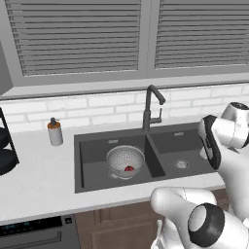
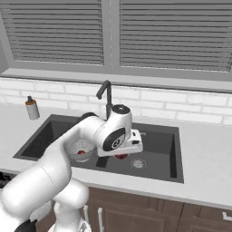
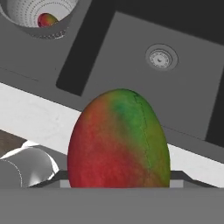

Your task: Put the colander in the sink, put the mango, mango in the colander, and turn on the sink faucet and pour water over the colander.

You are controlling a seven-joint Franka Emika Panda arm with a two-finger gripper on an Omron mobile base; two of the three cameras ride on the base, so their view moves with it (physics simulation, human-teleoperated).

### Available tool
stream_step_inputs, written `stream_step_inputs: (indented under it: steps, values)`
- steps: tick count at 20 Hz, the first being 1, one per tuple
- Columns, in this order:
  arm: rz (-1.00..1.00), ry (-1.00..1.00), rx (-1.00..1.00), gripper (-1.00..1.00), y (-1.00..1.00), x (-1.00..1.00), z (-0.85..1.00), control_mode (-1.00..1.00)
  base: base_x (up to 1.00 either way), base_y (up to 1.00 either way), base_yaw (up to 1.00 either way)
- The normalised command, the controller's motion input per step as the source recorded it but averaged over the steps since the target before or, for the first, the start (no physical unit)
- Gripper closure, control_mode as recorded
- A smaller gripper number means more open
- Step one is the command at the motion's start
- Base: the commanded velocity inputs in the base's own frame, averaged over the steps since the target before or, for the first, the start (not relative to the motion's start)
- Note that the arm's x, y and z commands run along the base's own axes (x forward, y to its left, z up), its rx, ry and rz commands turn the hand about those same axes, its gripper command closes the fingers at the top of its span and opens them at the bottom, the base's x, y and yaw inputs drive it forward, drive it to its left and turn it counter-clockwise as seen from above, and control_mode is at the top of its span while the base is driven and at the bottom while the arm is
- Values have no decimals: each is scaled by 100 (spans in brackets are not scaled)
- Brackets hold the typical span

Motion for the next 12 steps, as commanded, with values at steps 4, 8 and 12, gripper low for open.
stream_step_inputs:
  steps: [4, 8, 12]
  values:
    - [0, 0, 0, 100, 100, 0, 0, -100, 0, 0, 0]
    - [0, 0, 0, 100, 100, 0, 0, -100, 0, 0, 0]
    - [0, 0, 0, 100, 100, 12, 0, -100, 0, 0, 0]
